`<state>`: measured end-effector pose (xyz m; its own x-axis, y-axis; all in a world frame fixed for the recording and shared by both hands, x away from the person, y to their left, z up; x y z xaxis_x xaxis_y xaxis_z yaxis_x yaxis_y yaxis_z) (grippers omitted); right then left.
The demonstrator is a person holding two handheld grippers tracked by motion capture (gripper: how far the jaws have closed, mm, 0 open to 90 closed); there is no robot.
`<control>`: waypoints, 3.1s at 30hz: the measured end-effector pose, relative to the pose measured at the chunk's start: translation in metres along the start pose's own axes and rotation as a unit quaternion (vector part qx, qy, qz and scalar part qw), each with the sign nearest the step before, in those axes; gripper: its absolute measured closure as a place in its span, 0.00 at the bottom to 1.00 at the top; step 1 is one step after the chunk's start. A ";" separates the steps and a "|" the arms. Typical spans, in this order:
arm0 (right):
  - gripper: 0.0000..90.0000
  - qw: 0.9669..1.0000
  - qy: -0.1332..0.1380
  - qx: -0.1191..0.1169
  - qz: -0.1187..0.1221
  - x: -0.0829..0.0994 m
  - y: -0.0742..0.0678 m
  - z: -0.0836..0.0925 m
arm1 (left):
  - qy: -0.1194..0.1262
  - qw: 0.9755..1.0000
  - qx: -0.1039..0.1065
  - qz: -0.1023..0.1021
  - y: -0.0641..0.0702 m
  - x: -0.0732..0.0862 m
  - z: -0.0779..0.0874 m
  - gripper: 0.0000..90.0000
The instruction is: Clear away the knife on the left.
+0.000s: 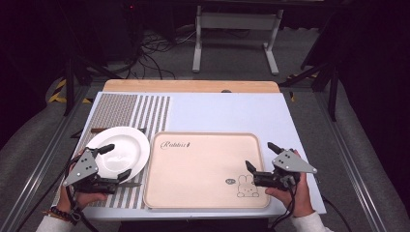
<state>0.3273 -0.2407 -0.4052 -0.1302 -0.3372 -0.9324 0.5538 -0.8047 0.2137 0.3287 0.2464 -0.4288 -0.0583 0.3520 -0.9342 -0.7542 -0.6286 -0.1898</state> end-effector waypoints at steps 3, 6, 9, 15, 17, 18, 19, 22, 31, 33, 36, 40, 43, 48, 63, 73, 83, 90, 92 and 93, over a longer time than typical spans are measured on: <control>0.11 1.000 0.009 -0.009 0.009 0.000 -0.008 -0.002 | -0.006 1.000 0.001 -0.001 0.000 0.003 0.000 0.08; 0.11 1.000 0.007 -0.018 0.025 0.002 -0.016 -0.006 | -0.013 1.000 0.004 0.003 -0.001 0.007 0.001 0.08; 0.12 0.999 -0.002 -0.034 0.034 0.003 -0.022 -0.012 | -0.021 1.000 0.002 0.005 -0.003 0.011 0.004 0.08; 0.13 0.997 0.002 -0.058 0.042 0.000 -0.024 -0.021 | -0.055 0.998 -0.012 0.010 -0.015 0.026 0.027 0.08; 0.13 0.997 0.004 -0.066 0.038 -0.002 -0.024 -0.024 | -0.060 0.998 -0.027 0.021 -0.021 0.033 0.040 0.09; 0.13 0.997 0.001 -0.070 0.042 -0.002 -0.024 -0.028 | -0.062 0.997 -0.031 0.027 -0.023 0.035 0.044 0.09; 0.13 0.996 0.000 -0.071 0.044 -0.002 -0.024 -0.030 | -0.067 0.997 -0.038 0.030 -0.026 0.038 0.049 0.09; 0.13 0.996 -0.003 -0.081 0.048 -0.003 -0.025 -0.037 | -0.087 0.994 -0.053 0.033 -0.030 0.047 0.062 0.09; 0.13 0.994 0.000 -0.096 0.050 -0.007 -0.025 -0.050 | -0.157 0.985 -0.039 0.063 -0.036 0.075 0.079 0.10; 0.13 0.994 0.000 -0.098 0.050 -0.007 -0.025 -0.050 | -0.182 0.981 -0.029 0.063 -0.036 0.081 0.076 0.10; 0.13 0.994 -0.002 -0.100 0.043 -0.006 -0.023 -0.051 | -0.203 0.976 -0.006 0.075 -0.037 0.089 0.069 0.13; 0.13 0.994 -0.006 -0.099 0.040 -0.003 -0.022 -0.051 | -0.222 0.971 0.020 0.081 -0.037 0.095 0.059 0.17; 0.13 0.994 -0.007 -0.099 0.039 -0.002 -0.022 -0.051 | -0.230 0.969 0.032 0.081 -0.035 0.096 0.055 0.23; 0.13 0.994 -0.012 -0.103 0.036 0.000 -0.022 -0.051 | -0.233 0.968 0.064 0.070 -0.031 0.093 0.055 0.37; 0.13 0.990 -0.033 -0.130 0.047 0.007 -0.029 -0.058 | -0.223 0.970 0.058 0.074 -0.031 0.093 0.055 0.68; 0.13 0.988 -0.045 -0.139 0.056 0.009 -0.032 -0.061 | -0.225 0.970 0.080 0.042 -0.025 0.090 0.056 0.85; 0.13 0.986 -0.059 -0.145 0.063 0.012 -0.034 -0.064 | -0.216 0.970 0.114 0.018 -0.014 0.090 0.071 0.85; 0.13 0.984 -0.065 -0.148 0.070 0.012 -0.037 -0.066 | -0.187 0.976 0.109 -0.004 0.001 0.081 0.087 0.85; 0.13 0.984 -0.069 -0.151 0.072 0.012 -0.037 -0.067 | -0.178 0.978 0.111 -0.006 0.003 0.077 0.090 0.85; 0.13 0.983 -0.068 -0.152 0.072 0.013 -0.038 -0.067 | -0.171 0.979 0.111 -0.006 0.004 0.075 0.091 0.85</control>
<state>0.3600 -0.1817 -0.4445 -0.1298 -0.5161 -0.8466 0.7927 -0.5669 0.2241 0.2617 0.3339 -0.4723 -0.2358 0.5942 -0.7690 -0.8775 -0.4702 -0.0942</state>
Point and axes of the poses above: each handheld gripper's, and its own axes: z roughly backward along the jaws, x roughly out of its underside, y roughly to its right, the point moved 3 cm from there along -z, roughly forward along the jaws, and after that the axes turned 3 degrees about y, right-handed, at the moved point
